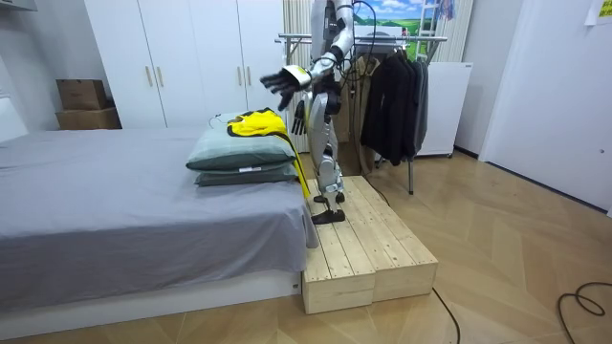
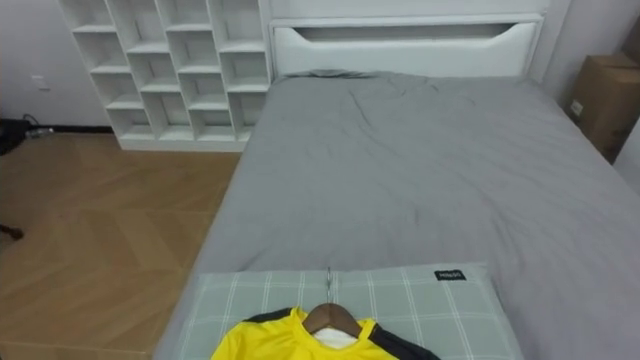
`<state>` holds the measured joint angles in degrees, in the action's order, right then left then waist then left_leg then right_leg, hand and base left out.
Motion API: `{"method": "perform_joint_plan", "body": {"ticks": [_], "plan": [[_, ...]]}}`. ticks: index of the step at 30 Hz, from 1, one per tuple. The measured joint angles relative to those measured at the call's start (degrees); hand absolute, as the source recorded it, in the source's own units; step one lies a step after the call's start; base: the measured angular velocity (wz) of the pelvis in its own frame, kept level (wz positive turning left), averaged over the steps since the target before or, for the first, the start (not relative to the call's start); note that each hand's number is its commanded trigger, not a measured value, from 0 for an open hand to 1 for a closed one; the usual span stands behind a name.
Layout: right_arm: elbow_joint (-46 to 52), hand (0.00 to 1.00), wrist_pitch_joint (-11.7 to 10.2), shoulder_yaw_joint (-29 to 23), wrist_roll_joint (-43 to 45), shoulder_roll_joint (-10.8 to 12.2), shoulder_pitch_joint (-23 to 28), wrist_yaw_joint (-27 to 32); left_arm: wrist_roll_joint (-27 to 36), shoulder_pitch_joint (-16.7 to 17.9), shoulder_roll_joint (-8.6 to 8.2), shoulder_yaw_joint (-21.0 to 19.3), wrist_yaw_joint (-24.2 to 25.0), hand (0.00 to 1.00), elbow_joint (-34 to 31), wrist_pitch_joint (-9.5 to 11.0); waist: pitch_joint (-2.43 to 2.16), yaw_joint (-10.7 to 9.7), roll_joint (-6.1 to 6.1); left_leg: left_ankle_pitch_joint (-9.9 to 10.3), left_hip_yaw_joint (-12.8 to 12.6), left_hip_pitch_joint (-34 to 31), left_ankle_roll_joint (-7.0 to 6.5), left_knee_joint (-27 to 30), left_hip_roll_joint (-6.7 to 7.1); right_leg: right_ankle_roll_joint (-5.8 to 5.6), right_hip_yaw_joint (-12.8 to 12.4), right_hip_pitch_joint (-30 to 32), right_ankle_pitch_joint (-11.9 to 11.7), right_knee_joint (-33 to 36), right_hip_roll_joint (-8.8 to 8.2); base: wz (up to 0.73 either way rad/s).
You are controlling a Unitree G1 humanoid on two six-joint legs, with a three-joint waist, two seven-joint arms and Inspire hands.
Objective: Hang clothes
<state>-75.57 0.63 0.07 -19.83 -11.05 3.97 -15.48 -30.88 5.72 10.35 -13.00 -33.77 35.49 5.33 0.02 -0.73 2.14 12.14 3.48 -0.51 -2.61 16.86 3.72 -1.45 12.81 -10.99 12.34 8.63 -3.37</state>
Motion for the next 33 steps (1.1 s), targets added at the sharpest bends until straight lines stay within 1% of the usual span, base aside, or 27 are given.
{"method": "perform_joint_plan", "body": {"ticks": [2, 4, 7, 11, 12, 14, 17, 19, 23, 25, 28, 33], "plan": [[0.0, 0.00, 0.0, -0.2, 0.1, 0.0, -0.1, -0.4, -1.5, 0.0, 0.01, 0.4, -0.2, 0.00, -1.1, 0.0, -0.02, -0.6, 0.10, -0.1, 0.0, 0.0, 0.05, -0.2, -0.05, 0.00, 0.0, 0.1, 0.0, 0.0, 0.03, 0.00], [0.0, 0.00, -0.1, -0.2, 0.0, 0.0, -0.1, -0.5, -2.6, 0.0, 0.03, 2.4, -0.5, 0.00, -2.0, 0.0, 0.00, -1.0, 0.08, -0.1, 0.0, 0.1, 0.06, -0.2, -0.09, 0.01, -0.1, 0.0, 0.0, 0.0, 0.08, 0.00], [0.0, 0.00, -0.5, -0.1, -0.1, 0.0, -0.1, -0.9, -2.6, -0.4, 0.03, 5.3, -0.5, 0.00, -2.0, 0.0, 0.06, -1.1, 0.00, -0.1, -0.1, 0.0, 0.06, -0.2, -0.12, 0.03, -0.2, 0.1, 0.0, 0.0, 0.08, 0.00], [-0.5, 0.00, -0.6, -0.1, 0.1, 0.0, -0.6, -0.9, -2.8, -1.3, 0.09, 7.8, -0.4, 0.00, -2.0, 0.1, 0.16, -1.4, -0.16, -0.1, -0.2, 0.1, 0.06, -0.1, -0.12, 0.10, -0.4, 0.1, -0.1, 0.0, 0.08, -0.01], [-0.7, 0.00, -0.6, 0.0, -0.1, 0.0, -0.7, -0.9, -3.8, -1.3, 0.11, 8.5, -0.4, 0.00, -2.0, 0.1, 0.25, -1.5, -0.30, -0.1, -0.2, 0.1, 0.06, -0.2, -0.14, 0.10, -1.0, 0.2, -0.1, 0.0, 0.08, -0.07], [-0.7, 0.00, -0.6, 0.7, -0.1, 0.1, -0.7, -0.7, -4.0, -1.3, 0.07, 10.0, -0.3, 0.00, -2.0, 0.1, 0.34, -2.0, -0.40, -0.1, -0.3, 0.2, 0.05, -0.3, -0.17, 0.11, -1.2, 0.2, -0.1, 0.0, 0.09, -0.06], [-0.7, 0.00, -0.9, 1.0, -0.1, 0.2, -0.7, -0.5, -5.9, -1.3, -0.01, 10.5, -0.2, 0.00, -2.0, 0.1, 0.51, -2.3, -0.69, -0.2, -0.7, 0.3, 0.07, -0.5, -0.23, 0.12, -1.3, 0.3, -0.1, 0.0, 0.09, -0.06], [-0.7, 0.00, -1.7, 1.0, 0.0, 0.2, -0.7, -0.1, -7.6, -1.4, -0.02, 11.6, 0.5, 0.00, -2.0, 0.1, 0.57, -2.6, -0.85, -0.3, -1.2, 0.2, 0.06, -0.9, -0.32, 0.18, -1.6, 0.7, -0.1, 0.0, 0.08, -0.09], [-0.6, 0.00, -2.0, 1.3, 0.0, 0.2, -0.7, -0.2, -8.1, -1.5, -0.02, 13.6, 1.3, 0.00, -2.0, 0.1, 0.53, -2.9, -1.02, -1.0, -1.6, 0.2, 0.05, -2.1, -0.34, 0.19, -1.8, 1.1, -0.4, 0.0, 0.00, -0.03], [-0.6, 0.00, -2.0, 1.5, 0.1, 0.3, -0.9, -0.1, -8.1, -1.5, -0.02, 14.1, 2.2, 0.00, -2.0, 0.1, 0.39, -3.4, -1.18, -1.0, -1.7, 0.3, 0.07, -2.2, -0.34, 0.19, -1.9, 1.1, -0.4, 0.0, 0.00, 0.00], [-0.6, 0.00, -2.0, 2.2, 0.1, 0.3, -1.2, -0.1, -8.8, -1.8, -0.02, 14.7, 3.3, 0.00, -2.0, 0.0, 0.37, -3.7, -1.53, -1.0, -1.8, 0.3, 0.07, -2.2, -0.34, 0.20, -2.0, 1.1, -0.4, -0.1, -0.01, 0.00], [-0.6, 0.00, -1.9, 2.2, 0.0, 0.3, -1.3, -0.1, -9.9, -3.3, 0.06, 17.1, 5.4, 0.00, -1.9, -0.3, 0.38, -3.8, -1.05, -1.0, -1.7, 0.3, 0.05, -2.2, -0.32, 0.18, -2.0, 1.1, -0.6, -0.1, -0.03, 0.00]]}}
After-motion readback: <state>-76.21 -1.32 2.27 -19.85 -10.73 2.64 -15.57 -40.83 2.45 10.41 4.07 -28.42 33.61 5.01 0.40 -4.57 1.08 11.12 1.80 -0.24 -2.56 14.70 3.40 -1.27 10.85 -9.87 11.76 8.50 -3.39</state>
